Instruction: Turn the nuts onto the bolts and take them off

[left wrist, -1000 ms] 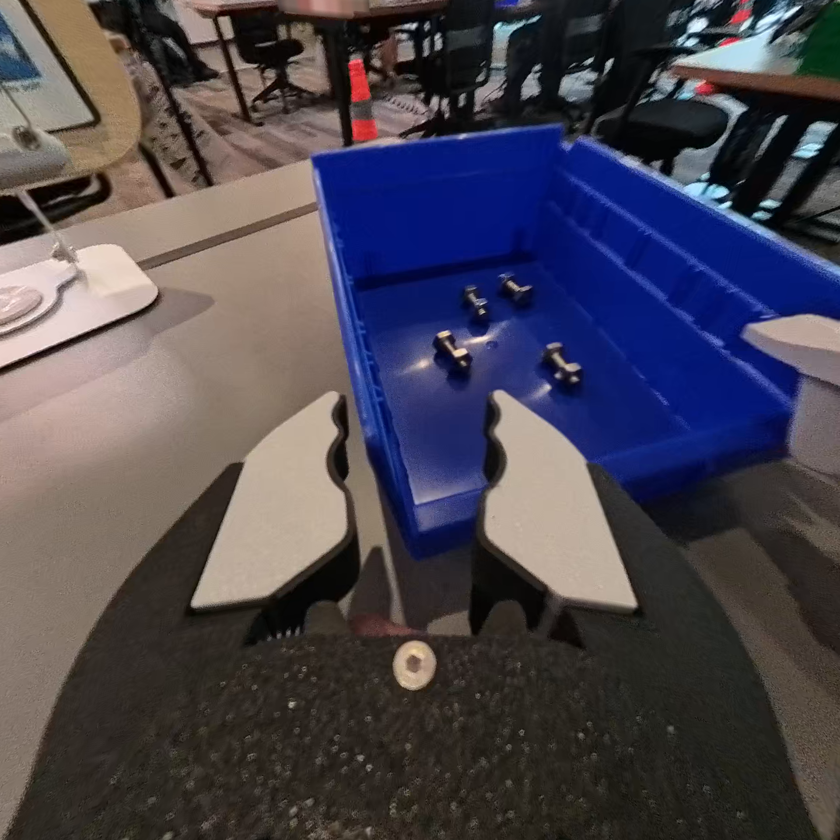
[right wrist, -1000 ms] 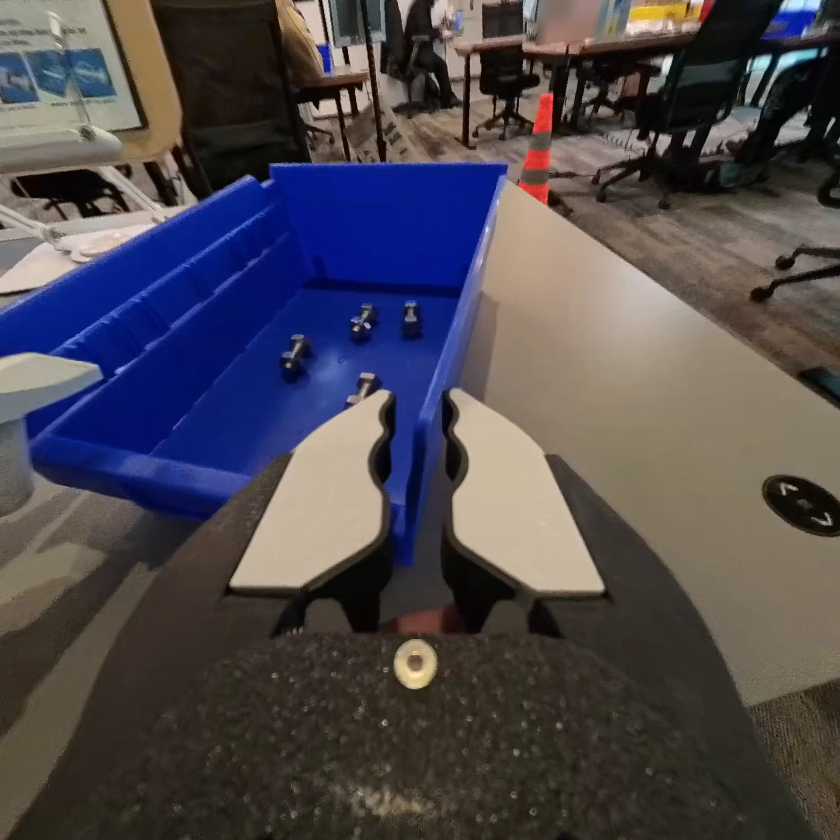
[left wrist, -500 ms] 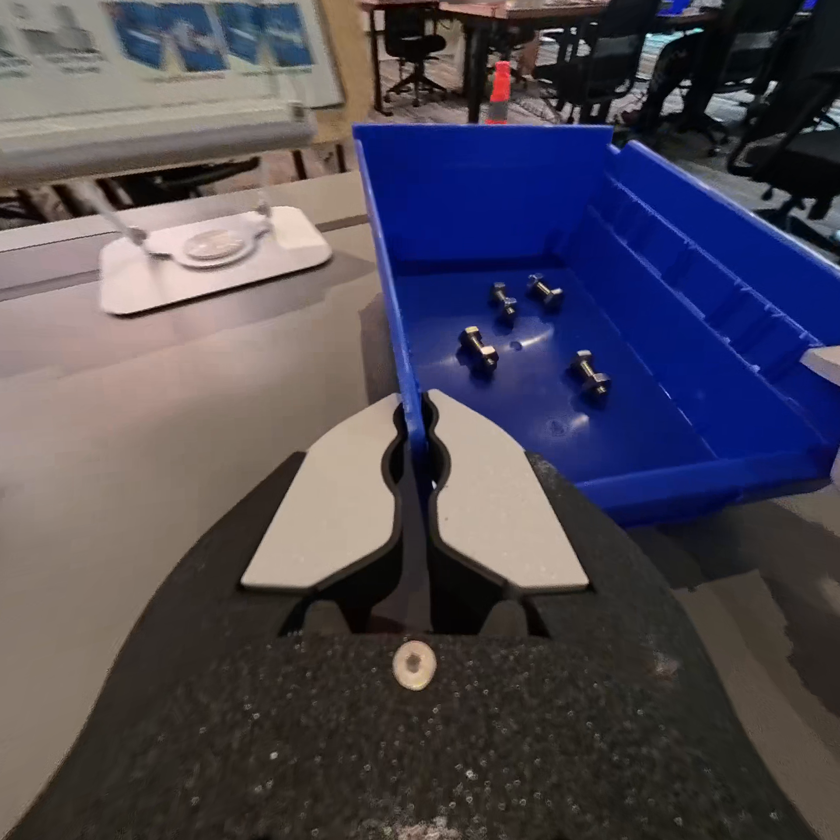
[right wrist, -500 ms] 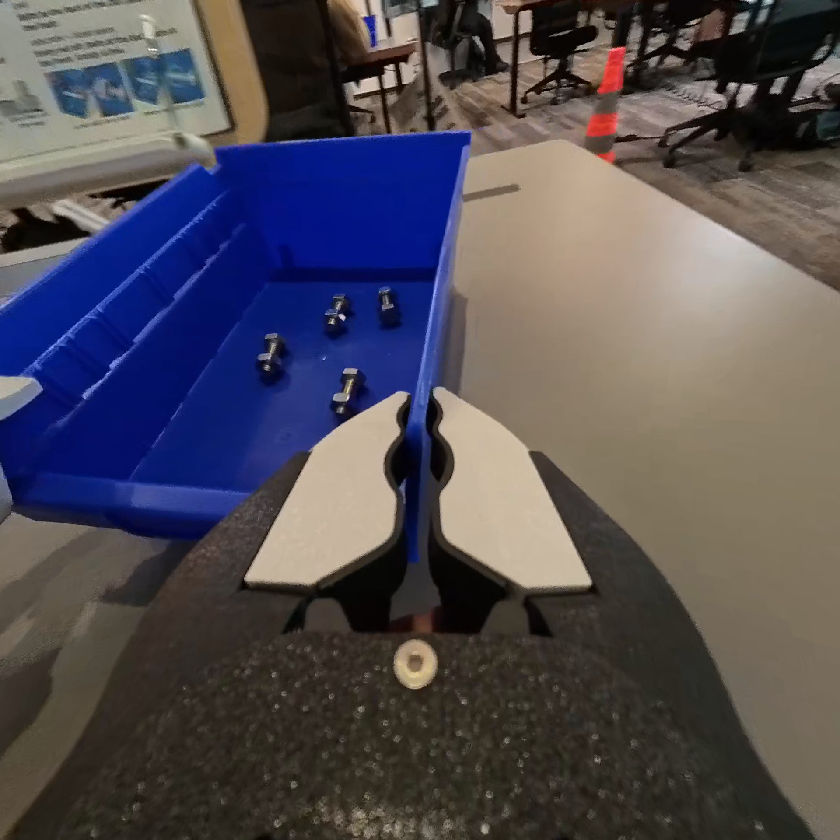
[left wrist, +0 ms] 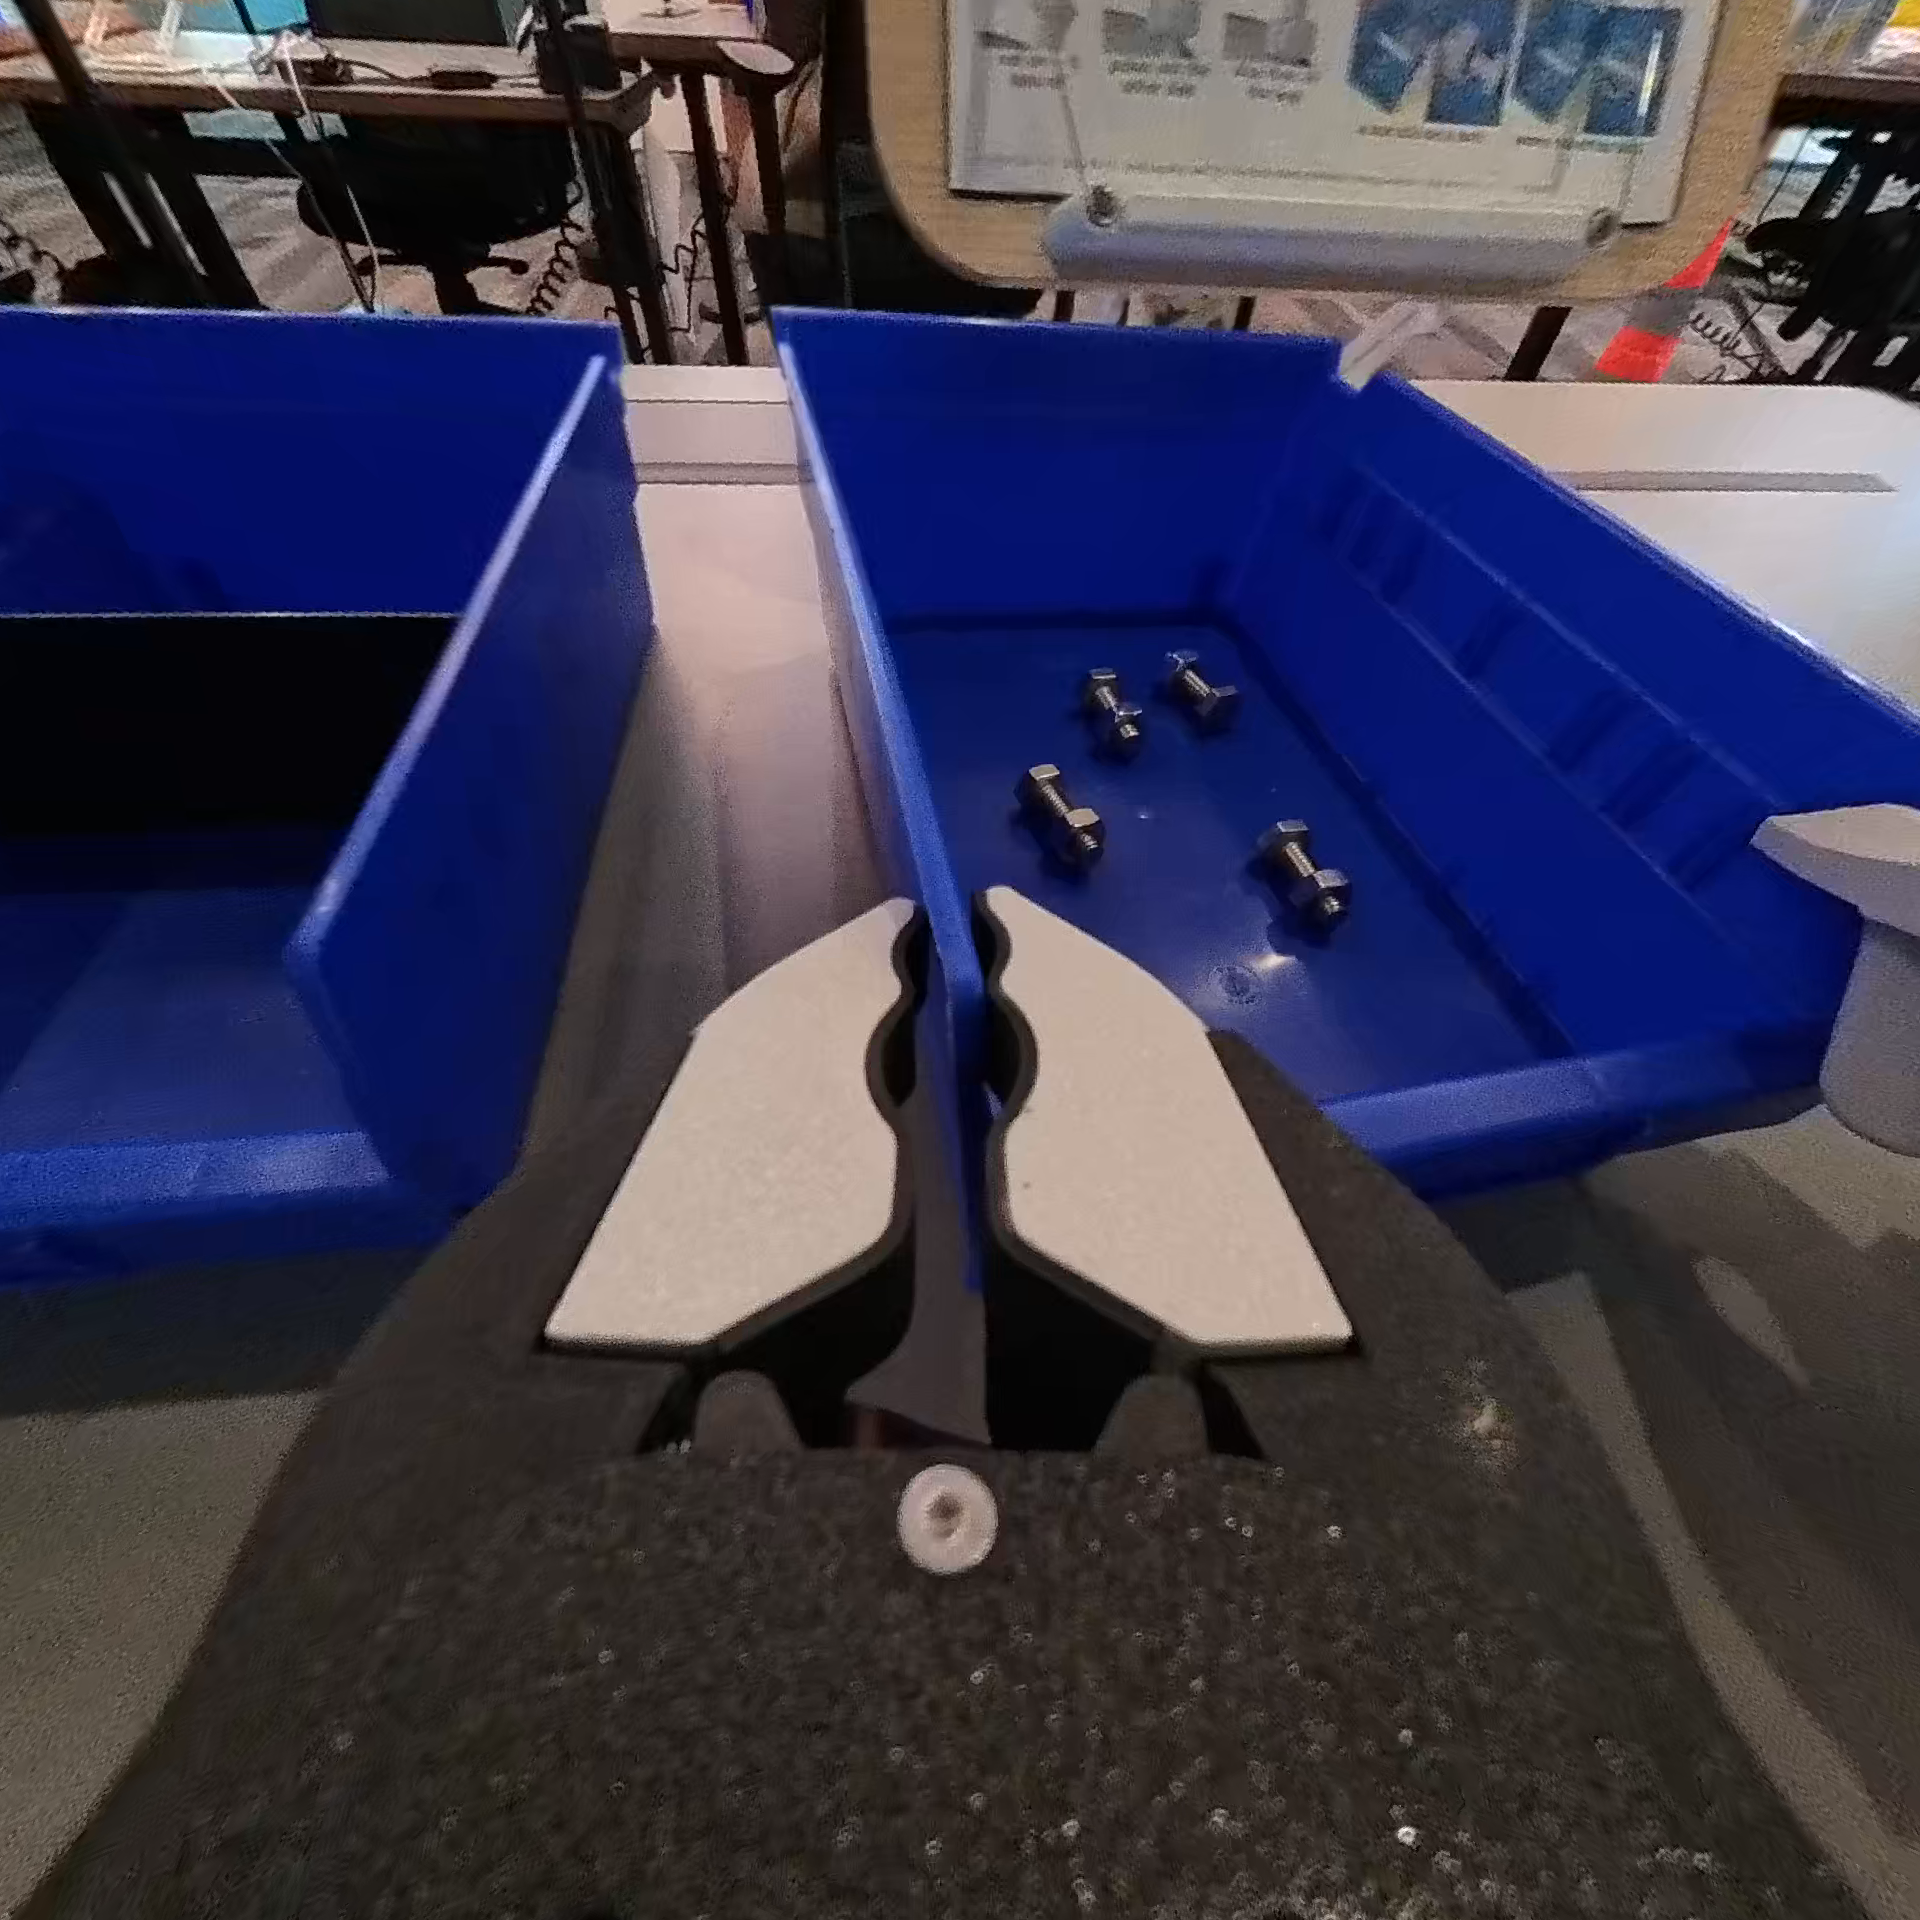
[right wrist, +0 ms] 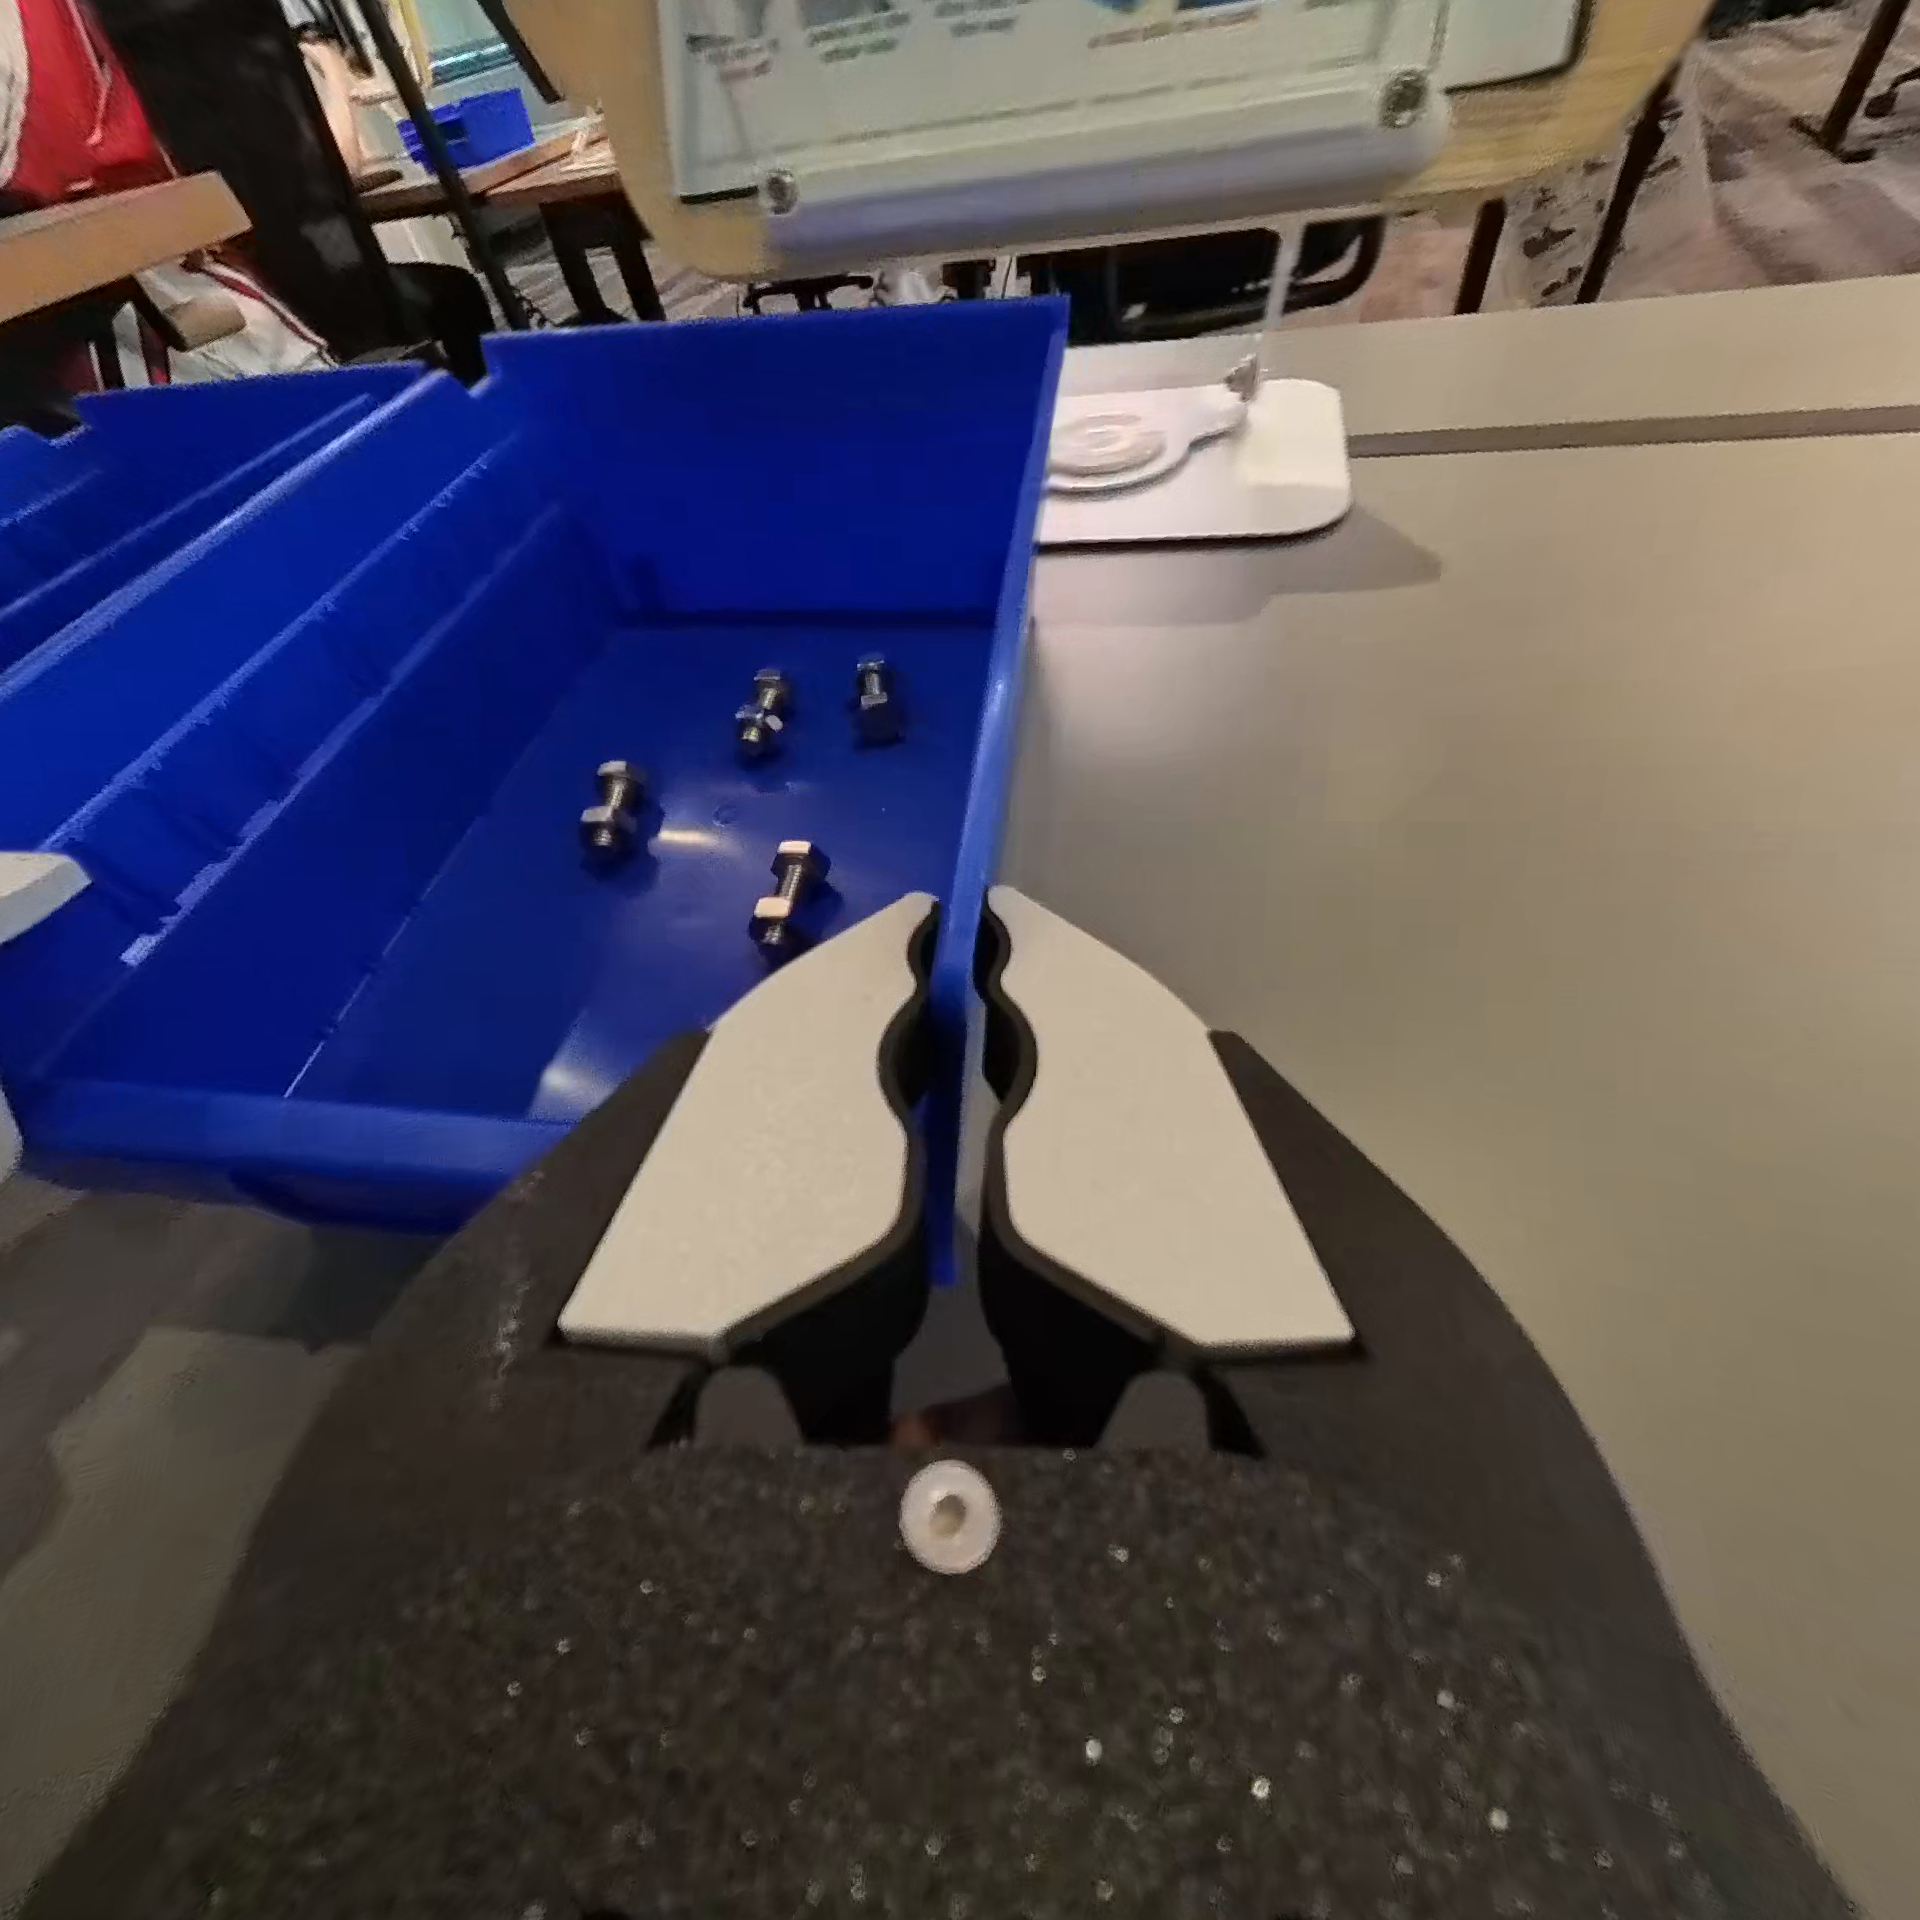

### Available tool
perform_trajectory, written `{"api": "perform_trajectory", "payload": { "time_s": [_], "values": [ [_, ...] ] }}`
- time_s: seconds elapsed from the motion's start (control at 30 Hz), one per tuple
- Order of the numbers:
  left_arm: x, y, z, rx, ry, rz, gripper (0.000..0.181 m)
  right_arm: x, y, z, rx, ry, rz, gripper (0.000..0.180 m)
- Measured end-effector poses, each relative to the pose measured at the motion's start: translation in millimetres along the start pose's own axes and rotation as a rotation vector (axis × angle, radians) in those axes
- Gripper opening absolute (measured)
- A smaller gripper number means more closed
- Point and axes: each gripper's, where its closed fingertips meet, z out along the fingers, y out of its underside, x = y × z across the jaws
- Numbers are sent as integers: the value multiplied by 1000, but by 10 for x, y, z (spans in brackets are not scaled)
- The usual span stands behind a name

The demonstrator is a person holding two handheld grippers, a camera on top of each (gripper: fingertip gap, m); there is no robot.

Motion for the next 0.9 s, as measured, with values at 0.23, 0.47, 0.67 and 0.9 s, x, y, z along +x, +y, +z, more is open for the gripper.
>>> {"api": "perform_trajectory", "payload": {
  "time_s": [0.23, 0.47, 0.67, 0.9],
  "values": [
    [52, 178, 58, -49, 117, -66, 43, -52, 6, 44, -6, -33, -61, 11],
    [-254, 166, -645, -42, 201, -64, 53, 138, -30, -583, 90, -91, -36, 43],
    [-2094, -49, -875, -8, -135, -98, 66, 92, -60, -1163, 197, -179, -25, 30],
    [-3108, 102, -316, -132, -225, -146, 74, -55, -81, -1257, 211, -241, -48, 24]
  ]
}}
